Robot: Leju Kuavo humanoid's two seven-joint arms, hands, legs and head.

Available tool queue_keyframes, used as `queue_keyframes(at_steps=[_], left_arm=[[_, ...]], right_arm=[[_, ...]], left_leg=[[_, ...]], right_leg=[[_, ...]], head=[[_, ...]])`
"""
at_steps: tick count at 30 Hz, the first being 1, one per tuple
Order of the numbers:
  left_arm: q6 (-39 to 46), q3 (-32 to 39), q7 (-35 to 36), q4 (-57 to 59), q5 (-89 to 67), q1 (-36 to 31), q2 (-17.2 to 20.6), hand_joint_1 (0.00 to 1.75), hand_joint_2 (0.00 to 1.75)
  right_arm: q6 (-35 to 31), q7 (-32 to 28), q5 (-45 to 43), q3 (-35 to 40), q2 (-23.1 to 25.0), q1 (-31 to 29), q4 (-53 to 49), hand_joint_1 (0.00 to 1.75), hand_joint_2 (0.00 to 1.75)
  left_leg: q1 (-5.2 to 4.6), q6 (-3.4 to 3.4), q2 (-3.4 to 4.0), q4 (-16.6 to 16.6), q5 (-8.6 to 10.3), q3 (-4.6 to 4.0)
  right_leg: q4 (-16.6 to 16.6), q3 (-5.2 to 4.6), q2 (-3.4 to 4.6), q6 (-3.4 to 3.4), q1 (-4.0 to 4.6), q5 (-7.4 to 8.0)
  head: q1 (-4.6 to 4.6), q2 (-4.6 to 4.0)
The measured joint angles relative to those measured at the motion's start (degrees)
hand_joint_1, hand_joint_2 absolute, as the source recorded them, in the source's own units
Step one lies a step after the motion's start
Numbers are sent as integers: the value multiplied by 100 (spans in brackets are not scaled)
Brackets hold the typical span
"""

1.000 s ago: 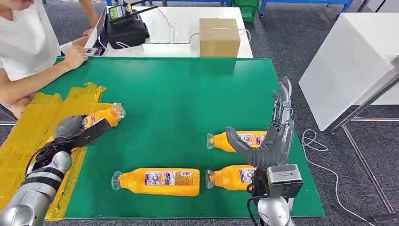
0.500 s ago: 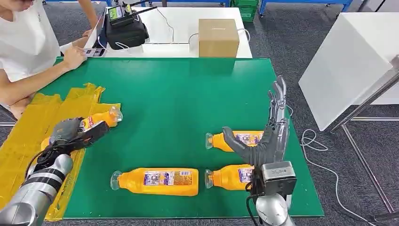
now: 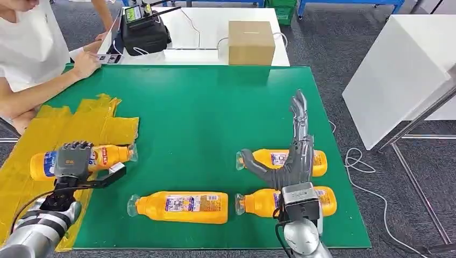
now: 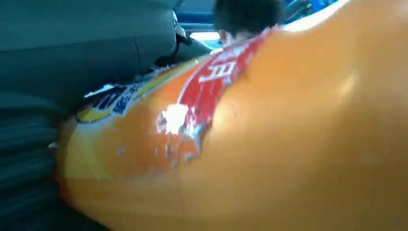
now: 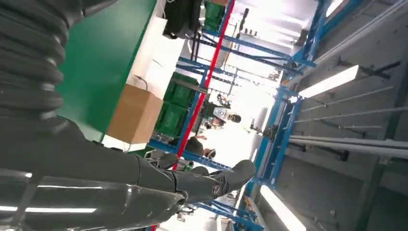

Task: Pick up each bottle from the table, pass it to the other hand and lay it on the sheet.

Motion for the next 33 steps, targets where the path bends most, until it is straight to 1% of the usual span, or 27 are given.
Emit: queue_keyframes(at_steps=[1, 2, 3, 9, 13, 18, 23, 33], left_arm=[[0, -7, -75, 22, 49, 1, 15, 175, 175], [2, -13, -144, 48, 94, 0, 35, 77, 175], [2, -15, -195, 68, 132, 0, 39, 0, 175], [-39, 138, -889, 140, 634, 81, 33, 0, 175], [-390, 319, -1198, 158, 824, 67, -2, 0, 175], [-763, 461, -1257, 158, 844, 1, -48, 0, 175], [-868, 507, -1266, 158, 809, -25, -74, 0, 175], [-732, 682, -1480, 158, 894, -17, -160, 0, 175]], right_arm=[[-4, 0, -2, 18, -13, -3, 13, 0, 175], [-6, 0, -2, 29, -26, -3, 28, 0, 175], [-9, 0, -7, 35, -33, -3, 39, 0, 175], [-46, 0, -15, 70, -92, -3, 66, 0, 175], [-52, 2, -17, 79, -122, -3, 68, 0, 175], [-31, 46, 2, 105, -122, -8, 98, 0, 175], [-15, 54, 13, 107, -122, -12, 114, 0, 175], [-20, 87, 18, 105, -122, -15, 133, 0, 175]], left_leg=[[-1, 0, 1, 0, 0, 1], [-1, 0, 3, 0, 0, 1], [-1, 0, 4, 0, 0, 1], [1, -1, 2, 0, 0, 4], [0, -1, -2, 0, -1, 10], [0, -11, -4, -3, -8, 42], [0, -15, -5, -4, -10, 53], [0, -14, -14, -4, -10, 57]], right_leg=[[0, 1, 0, 0, 0, 0], [0, 1, 0, 0, 0, 0], [0, 1, 0, 1, 0, 1], [0, 1, 0, 1, 0, 1], [0, 9, -1, 0, 1, 0], [-2, -1, -4, -13, 1, -12], [-2, -1, -5, -15, 1, -13], [-2, 3, -17, -15, 0, -14]], head=[[-2, 0], [0, 0], [0, 0], [-2, 0], [-4, 0], [-2, 0], [-2, 0], [-4, 0]])
